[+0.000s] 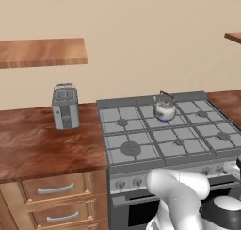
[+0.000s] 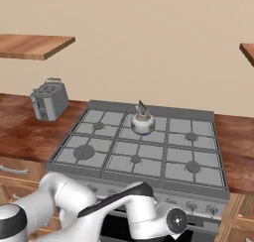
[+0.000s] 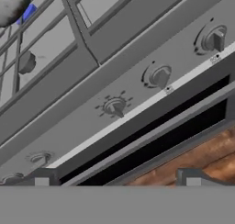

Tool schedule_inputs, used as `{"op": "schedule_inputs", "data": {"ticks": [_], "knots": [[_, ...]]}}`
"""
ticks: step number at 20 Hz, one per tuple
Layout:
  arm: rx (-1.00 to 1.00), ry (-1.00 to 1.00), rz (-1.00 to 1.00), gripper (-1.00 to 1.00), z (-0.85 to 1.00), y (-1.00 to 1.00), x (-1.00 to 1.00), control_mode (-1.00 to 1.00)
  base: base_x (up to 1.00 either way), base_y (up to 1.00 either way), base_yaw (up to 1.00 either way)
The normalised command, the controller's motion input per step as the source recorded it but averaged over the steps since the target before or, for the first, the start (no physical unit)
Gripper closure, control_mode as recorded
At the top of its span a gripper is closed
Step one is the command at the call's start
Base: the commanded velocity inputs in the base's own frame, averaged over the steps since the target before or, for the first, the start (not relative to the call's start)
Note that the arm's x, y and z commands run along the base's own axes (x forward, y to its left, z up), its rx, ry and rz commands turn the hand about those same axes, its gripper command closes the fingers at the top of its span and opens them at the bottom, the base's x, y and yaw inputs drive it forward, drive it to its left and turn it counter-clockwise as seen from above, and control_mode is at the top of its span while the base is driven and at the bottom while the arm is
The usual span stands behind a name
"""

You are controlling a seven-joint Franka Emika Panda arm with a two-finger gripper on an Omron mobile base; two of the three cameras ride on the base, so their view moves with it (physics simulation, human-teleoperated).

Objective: Lower the heat of the kettle.

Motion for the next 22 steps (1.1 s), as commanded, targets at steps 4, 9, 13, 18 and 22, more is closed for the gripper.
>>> {"op": "schedule_inputs", "data": {"ticks": [4, 9, 13, 18, 22], "knots": [[0.03, -0.03, 0.05, -1.0, -0.06, -0.26, 0.2, -1.0, 0.0, 0.0, 0.0], [0.09, -0.13, 0.06, -1.0, 0.0, -0.18, 0.25, -1.0, 0.0, 0.0, 0.0], [0.11, -0.09, 0.02, -1.0, -0.01, -0.09, 0.16, -1.0, 0.0, 0.0, 0.0], [0.09, -0.13, 0.0, -1.0, -0.12, -0.04, 0.0, -1.0, 0.0, 0.0, 0.0], [0.04, -0.07, 0.0, -1.0, -0.14, -0.08, 0.0, -1.0, 0.0, 0.0, 0.0]]}}
